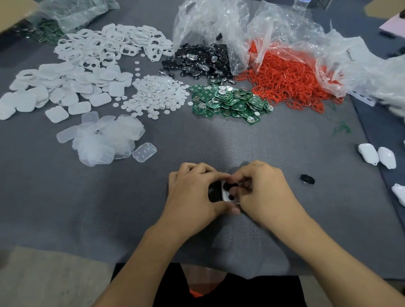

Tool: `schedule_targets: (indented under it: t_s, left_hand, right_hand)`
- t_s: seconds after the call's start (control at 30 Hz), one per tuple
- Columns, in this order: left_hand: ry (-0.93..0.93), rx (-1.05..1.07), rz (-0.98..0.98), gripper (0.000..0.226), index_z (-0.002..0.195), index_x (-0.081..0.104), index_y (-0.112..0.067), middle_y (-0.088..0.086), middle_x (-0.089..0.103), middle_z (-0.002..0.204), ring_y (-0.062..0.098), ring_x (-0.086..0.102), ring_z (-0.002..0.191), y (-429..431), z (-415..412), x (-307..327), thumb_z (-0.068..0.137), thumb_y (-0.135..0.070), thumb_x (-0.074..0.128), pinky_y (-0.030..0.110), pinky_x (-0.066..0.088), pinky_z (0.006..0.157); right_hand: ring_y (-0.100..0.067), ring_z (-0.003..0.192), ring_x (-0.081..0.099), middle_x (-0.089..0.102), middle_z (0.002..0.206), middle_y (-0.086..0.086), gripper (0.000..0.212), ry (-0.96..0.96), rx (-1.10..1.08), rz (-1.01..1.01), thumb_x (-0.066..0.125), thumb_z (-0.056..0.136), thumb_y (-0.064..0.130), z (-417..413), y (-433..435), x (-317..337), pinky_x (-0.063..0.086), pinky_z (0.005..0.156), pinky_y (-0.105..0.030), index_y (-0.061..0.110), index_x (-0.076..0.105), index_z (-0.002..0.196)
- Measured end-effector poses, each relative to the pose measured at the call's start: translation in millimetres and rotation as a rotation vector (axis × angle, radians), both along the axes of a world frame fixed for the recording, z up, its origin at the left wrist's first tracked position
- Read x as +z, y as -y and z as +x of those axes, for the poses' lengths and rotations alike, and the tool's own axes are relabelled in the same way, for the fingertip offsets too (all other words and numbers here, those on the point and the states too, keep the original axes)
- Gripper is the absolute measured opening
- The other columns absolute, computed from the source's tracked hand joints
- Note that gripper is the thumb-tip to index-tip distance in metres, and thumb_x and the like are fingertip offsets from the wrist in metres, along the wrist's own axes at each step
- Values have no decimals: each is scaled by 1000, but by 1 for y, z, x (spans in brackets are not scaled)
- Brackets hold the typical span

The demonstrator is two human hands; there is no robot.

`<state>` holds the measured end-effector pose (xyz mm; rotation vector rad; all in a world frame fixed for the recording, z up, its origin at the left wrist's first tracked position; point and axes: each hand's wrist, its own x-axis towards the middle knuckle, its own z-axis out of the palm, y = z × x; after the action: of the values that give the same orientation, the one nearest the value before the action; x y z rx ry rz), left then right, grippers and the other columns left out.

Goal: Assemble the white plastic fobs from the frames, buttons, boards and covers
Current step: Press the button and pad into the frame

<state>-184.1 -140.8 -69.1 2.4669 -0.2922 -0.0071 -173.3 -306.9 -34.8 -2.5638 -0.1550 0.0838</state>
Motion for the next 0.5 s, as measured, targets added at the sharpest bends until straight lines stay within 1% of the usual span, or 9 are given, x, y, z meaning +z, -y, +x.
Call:
schedule_targets:
  t_s: [0.07, 0.13, 0.2, 0.27, 0.33, 0.37, 0.43, 0.47, 0.5]
  left_hand:
    - [-41, -1, -24, 50, 119, 68, -53, -23, 58, 111, 9, 39, 116, 0, 3, 4, 73, -72, 71, 32, 23, 92]
    - [-64, 16, -52, 29, 116, 70, -52, -20, 60, 109, 10, 41, 114, 1, 6, 8, 88, -61, 66, 32, 24, 89]
    - [-85, 35, -44, 22, 114, 72, -47, -17, 61, 110, 13, 45, 113, 5, 8, 10, 94, -51, 65, 34, 28, 91]
    - [-99, 59, -50, 20, 114, 73, -41, -15, 64, 112, 15, 48, 114, 9, 7, 11, 96, -44, 66, 39, 33, 97]
    - [-93, 67, -81, 18, 113, 73, -38, -14, 66, 112, 15, 49, 113, 10, 4, 10, 96, -40, 67, 42, 36, 101]
    - [-81, 67, -111, 16, 111, 73, -37, -14, 68, 110, 15, 51, 111, 10, 2, 10, 96, -37, 67, 42, 37, 101]
    - [-43, 73, -195, 13, 106, 74, -32, -13, 69, 103, 14, 56, 104, 10, -3, 9, 94, -31, 68, 41, 42, 98]
    - [-22, 74, -240, 11, 103, 74, -30, -12, 68, 99, 12, 58, 100, 10, -6, 8, 93, -27, 69, 38, 45, 95]
    - [-4, 74, -284, 10, 100, 74, -27, -11, 68, 96, 10, 61, 96, 10, -9, 8, 92, -22, 71, 35, 48, 92]
  right_hand:
    - [4, 63, 54, 57, 71, 15, 21, -12, -15, 11, 81, 69, 8, 4, 1, -1, 41, 61, -3, 28, 78, 75]
    - [5, 59, 55, 58, 62, 14, 18, -48, -43, 16, 84, 70, 14, 8, 2, -1, 40, 57, -4, 30, 75, 68]
    - [5, 54, 57, 63, 58, 13, 18, -120, -79, 61, 87, 71, 20, 10, 4, 0, 41, 51, -7, 30, 73, 66]
    - [4, 48, 55, 66, 60, 16, 22, -165, -100, 143, 88, 70, 19, 10, 4, 2, 40, 48, -10, 27, 68, 70]
    - [2, 53, 58, 69, 69, 11, 31, -187, -116, 228, 87, 69, 11, 8, 5, 4, 44, 53, -14, 25, 61, 77]
    - [-1, 57, 61, 70, 72, 8, 33, -204, -123, 270, 86, 70, 7, 6, 5, 5, 48, 57, -20, 26, 61, 80]
    - [-15, 68, 69, 72, 75, 4, 31, -225, -137, 350, 85, 72, 3, 0, 6, 5, 57, 66, -35, 26, 67, 82]
    - [-20, 71, 70, 72, 75, 3, 27, -221, -145, 384, 84, 75, 3, -3, 6, 4, 59, 70, -39, 26, 70, 81]
    - [-22, 73, 71, 73, 75, 2, 25, -211, -153, 420, 82, 77, 5, -7, 7, 3, 59, 72, -40, 28, 73, 80]
